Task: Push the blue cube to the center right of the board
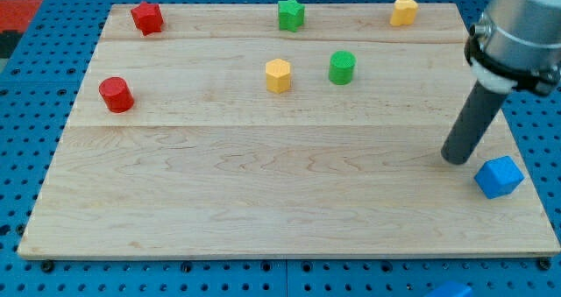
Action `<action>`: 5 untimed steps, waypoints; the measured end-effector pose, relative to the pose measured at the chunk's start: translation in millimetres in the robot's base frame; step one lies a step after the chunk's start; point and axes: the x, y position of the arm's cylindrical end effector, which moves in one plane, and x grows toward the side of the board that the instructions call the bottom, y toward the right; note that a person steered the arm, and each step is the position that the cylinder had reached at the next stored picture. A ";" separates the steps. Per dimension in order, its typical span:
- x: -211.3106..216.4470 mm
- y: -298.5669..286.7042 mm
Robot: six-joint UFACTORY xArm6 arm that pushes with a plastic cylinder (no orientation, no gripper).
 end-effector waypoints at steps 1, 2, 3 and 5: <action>69.3 30.7; 60.6 79.8; 2.5 31.9; -102.2 -7.8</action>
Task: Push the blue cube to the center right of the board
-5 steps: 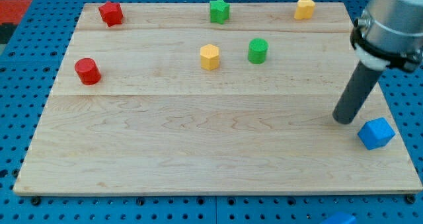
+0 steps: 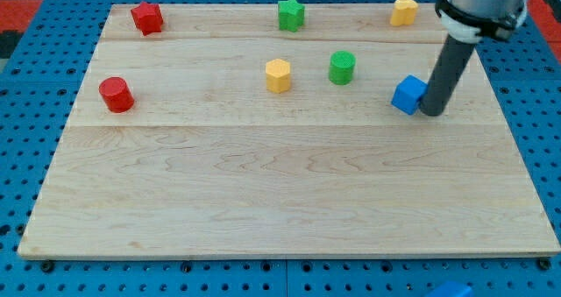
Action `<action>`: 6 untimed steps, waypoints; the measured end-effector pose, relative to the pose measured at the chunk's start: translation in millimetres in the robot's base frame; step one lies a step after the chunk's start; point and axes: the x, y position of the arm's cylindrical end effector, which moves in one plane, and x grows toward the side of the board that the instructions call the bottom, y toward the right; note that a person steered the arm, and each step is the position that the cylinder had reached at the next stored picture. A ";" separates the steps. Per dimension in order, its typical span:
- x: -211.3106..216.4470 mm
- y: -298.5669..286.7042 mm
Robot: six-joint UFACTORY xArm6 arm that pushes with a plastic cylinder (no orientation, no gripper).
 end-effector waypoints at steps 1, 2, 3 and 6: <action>25.5 -35.8; 29.0 -92.6; -13.8 -70.0; -11.1 11.4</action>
